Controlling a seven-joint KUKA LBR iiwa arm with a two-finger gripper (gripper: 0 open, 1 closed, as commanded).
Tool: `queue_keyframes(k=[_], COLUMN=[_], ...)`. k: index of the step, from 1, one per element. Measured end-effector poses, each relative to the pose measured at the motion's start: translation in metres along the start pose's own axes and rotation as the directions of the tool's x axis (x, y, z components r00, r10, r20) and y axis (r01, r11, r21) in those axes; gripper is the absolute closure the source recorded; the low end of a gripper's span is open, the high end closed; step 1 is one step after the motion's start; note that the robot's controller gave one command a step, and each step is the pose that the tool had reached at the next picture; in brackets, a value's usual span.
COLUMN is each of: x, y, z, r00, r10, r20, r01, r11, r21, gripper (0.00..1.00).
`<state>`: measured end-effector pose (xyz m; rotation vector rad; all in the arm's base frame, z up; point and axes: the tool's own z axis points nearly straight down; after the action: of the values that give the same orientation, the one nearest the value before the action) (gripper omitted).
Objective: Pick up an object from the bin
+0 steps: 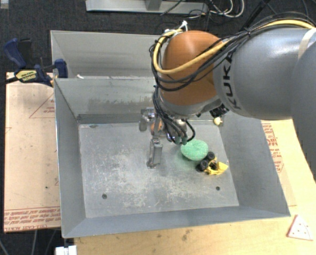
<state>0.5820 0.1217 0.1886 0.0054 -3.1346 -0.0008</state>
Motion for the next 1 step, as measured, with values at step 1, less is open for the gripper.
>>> queue_keyframes(k=[1], x=[-0.0016], y=[-0.0006], z=[-0.0049], r00=[1.0], r10=[0.003], r20=[0.008], r01=[-0.003], r11=[1.0], r21=[-0.001], gripper=[0.0])
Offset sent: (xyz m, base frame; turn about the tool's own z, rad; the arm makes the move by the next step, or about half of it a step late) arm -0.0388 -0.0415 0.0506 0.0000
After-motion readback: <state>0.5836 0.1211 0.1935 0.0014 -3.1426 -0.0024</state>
